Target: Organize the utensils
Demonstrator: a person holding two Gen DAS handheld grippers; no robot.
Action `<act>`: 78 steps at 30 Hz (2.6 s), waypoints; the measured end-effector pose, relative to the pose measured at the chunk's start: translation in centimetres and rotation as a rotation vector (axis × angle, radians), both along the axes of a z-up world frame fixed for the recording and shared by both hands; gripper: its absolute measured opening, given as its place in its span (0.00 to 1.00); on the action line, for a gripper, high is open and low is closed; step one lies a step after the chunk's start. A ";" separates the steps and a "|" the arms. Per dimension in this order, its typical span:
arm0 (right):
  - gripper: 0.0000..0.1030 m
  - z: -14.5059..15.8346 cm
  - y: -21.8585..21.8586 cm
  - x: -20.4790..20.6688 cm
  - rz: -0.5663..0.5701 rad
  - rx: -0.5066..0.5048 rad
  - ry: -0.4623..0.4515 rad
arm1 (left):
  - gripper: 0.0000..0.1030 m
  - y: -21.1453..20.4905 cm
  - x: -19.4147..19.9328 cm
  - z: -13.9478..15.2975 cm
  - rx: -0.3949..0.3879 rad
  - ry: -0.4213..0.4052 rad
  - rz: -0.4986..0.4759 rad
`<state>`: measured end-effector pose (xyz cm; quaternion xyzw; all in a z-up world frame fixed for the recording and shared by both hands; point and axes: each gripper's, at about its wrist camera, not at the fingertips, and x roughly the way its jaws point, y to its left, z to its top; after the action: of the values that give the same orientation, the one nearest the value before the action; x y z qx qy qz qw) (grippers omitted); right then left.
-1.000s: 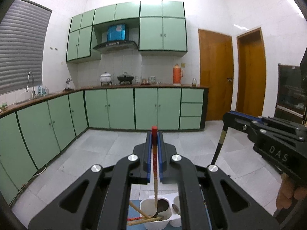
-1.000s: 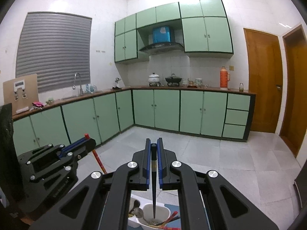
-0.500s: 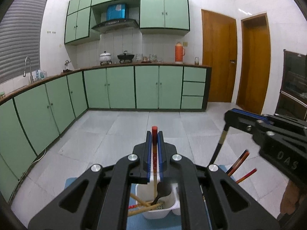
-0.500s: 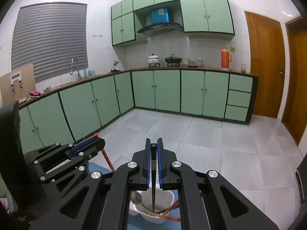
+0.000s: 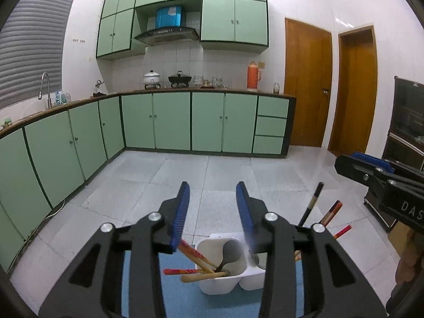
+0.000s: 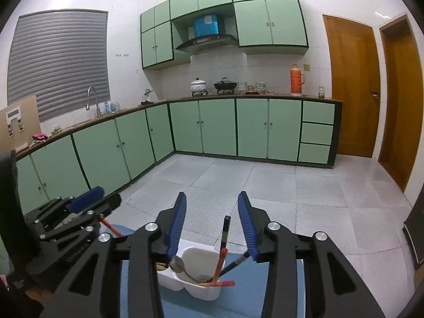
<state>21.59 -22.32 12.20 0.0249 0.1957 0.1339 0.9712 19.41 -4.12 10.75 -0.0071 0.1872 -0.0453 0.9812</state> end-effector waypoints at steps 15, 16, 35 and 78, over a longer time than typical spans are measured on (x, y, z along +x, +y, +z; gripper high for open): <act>0.77 0.6 -1.6 -7.4 -0.007 0.032 -0.060 | 0.74 0.2 -7.1 1.5 -0.012 -0.081 0.008; 0.81 0.5 -1.8 -8.1 -0.007 0.042 -0.060 | 0.76 0.0 -7.7 1.4 -0.008 -0.082 0.006; 0.94 -1.2 -3.5 -16.7 0.002 0.122 0.000 | 0.95 0.3 -16.6 0.8 0.012 -0.066 -0.011; 0.94 -3.4 -1.6 -22.1 0.035 0.029 0.050 | 0.95 -0.2 -21.9 -1.2 0.016 0.032 -0.047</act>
<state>-0.55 -23.89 8.81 0.0388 0.2182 0.1527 0.9631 -2.52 -4.30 9.59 0.0043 0.2034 -0.0667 0.9768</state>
